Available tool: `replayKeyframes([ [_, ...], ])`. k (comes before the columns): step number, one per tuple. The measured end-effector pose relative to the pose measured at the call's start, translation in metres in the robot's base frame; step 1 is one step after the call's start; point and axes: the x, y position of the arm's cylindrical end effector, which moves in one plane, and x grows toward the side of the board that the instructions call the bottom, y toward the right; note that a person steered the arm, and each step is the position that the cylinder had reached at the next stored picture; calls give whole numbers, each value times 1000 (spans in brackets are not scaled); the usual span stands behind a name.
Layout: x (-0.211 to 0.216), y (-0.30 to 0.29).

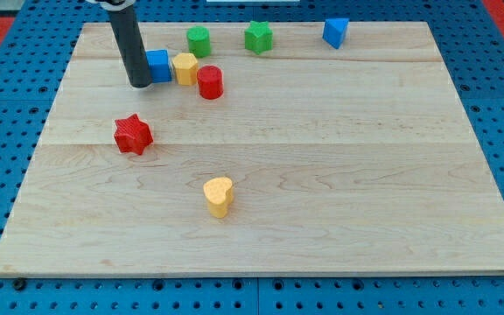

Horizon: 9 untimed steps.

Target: Slide the blue cube parallel to the green circle

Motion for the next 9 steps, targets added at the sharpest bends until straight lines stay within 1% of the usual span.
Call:
replayKeyframes([
  [1,10,14],
  [2,8,48],
  [3,-12,43],
  [4,-48,25],
  [5,-57,-12],
  [6,-59,-17],
  [7,-45,2],
  [8,-36,-23],
  [9,-69,-83],
])
